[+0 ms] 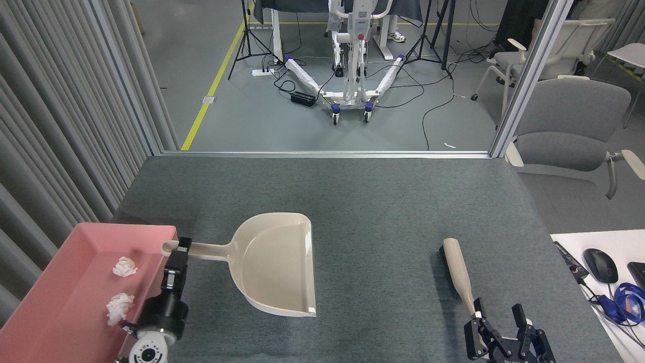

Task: Sweep and dump garbage into bin

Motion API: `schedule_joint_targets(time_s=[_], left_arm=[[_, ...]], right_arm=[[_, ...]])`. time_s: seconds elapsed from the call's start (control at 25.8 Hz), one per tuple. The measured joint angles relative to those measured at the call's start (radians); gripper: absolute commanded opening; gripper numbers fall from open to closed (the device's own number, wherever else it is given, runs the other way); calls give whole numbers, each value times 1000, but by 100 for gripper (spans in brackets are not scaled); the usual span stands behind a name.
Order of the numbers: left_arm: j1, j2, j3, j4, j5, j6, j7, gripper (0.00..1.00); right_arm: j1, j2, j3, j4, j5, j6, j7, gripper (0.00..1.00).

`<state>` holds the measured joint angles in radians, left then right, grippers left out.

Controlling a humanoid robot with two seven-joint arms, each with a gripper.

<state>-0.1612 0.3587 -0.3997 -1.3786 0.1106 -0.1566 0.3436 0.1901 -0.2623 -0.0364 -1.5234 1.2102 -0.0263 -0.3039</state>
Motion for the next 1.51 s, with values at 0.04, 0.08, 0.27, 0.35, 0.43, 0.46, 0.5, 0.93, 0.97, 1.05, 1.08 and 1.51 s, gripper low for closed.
schedule_joint_targets(time_s=[0.04,0.08,0.27,0.35,0.43,0.46,0.5,0.93,0.97,1.05,1.08,1.51], left_arm=[[-1,-29,-2,3,-57,30,2,0],[-2,-55,-3,9,-88,45,4,0],[-6,-153,3,61,-156,82,43,0],[-5,-182,5,87,-157,84,59,0],[-3,-200,7,109,-153,84,69,0],[-3,-205,9,116,-150,82,73,0],[-3,-209,12,121,-147,77,75,0],[1,-225,27,178,-59,-4,78,1],[1,-226,26,183,-58,-11,76,1],[1,-227,23,194,-57,-20,73,9],[0,-227,22,200,-57,-24,70,24],[3,-221,15,238,-71,-33,60,100]], right_arm=[[2,0,-2,-6,0,0,-1,88],[4,0,-3,-13,0,0,-1,89],[7,-5,-19,-53,-1,0,1,94],[6,-5,-22,-66,-1,-1,8,95],[5,-6,-24,-77,1,-1,15,95],[5,-6,-24,-80,5,-1,20,94],[5,-6,-25,-82,10,-1,22,94],[6,-2,-24,-86,114,12,42,94],[6,-2,-24,-86,116,14,43,94],[5,-4,-23,-86,119,16,51,94],[3,-6,-23,-86,119,18,57,94],[-2,-16,-16,-104,96,34,141,98]])
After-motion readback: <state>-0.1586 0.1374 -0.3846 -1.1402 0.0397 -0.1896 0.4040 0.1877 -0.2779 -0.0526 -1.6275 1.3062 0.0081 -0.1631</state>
